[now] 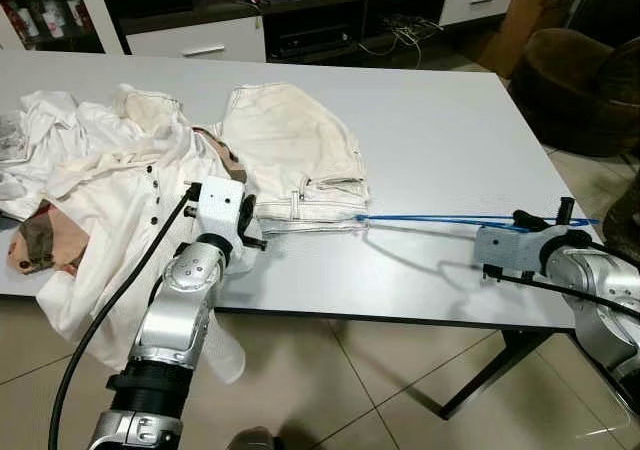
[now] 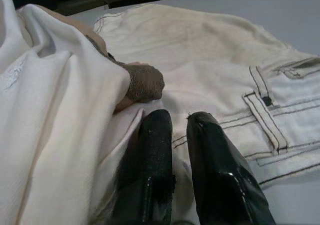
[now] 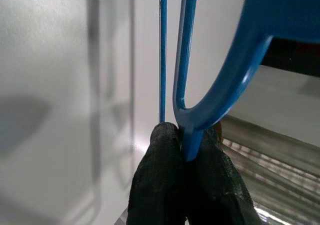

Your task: Hang hanger

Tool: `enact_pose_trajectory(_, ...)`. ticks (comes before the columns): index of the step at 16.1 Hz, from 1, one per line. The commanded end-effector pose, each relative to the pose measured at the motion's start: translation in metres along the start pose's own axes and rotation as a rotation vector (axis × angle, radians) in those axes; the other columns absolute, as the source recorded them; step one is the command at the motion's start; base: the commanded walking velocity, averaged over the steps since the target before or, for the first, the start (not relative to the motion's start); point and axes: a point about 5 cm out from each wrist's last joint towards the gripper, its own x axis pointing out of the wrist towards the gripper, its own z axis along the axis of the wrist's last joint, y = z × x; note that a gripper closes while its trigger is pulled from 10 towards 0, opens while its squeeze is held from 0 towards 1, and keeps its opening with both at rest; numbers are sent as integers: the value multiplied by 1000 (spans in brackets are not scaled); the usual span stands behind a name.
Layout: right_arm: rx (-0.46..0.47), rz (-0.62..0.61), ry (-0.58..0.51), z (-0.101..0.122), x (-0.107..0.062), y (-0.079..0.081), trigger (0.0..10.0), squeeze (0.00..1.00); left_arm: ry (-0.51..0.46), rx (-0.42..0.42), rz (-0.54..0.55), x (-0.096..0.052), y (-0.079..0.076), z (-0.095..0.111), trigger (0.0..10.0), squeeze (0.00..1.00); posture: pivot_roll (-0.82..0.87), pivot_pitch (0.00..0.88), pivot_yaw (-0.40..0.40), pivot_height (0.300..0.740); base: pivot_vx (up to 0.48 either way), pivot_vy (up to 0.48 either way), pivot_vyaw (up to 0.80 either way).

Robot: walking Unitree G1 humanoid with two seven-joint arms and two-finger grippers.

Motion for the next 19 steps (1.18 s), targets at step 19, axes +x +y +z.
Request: enact_pose_trajectory(19, -1, 11, 62, -12, 8, 8, 10000, 0, 193, 245, 57, -21, 70, -46, 10000, 0, 122, 10, 9, 740, 0, 0, 0)
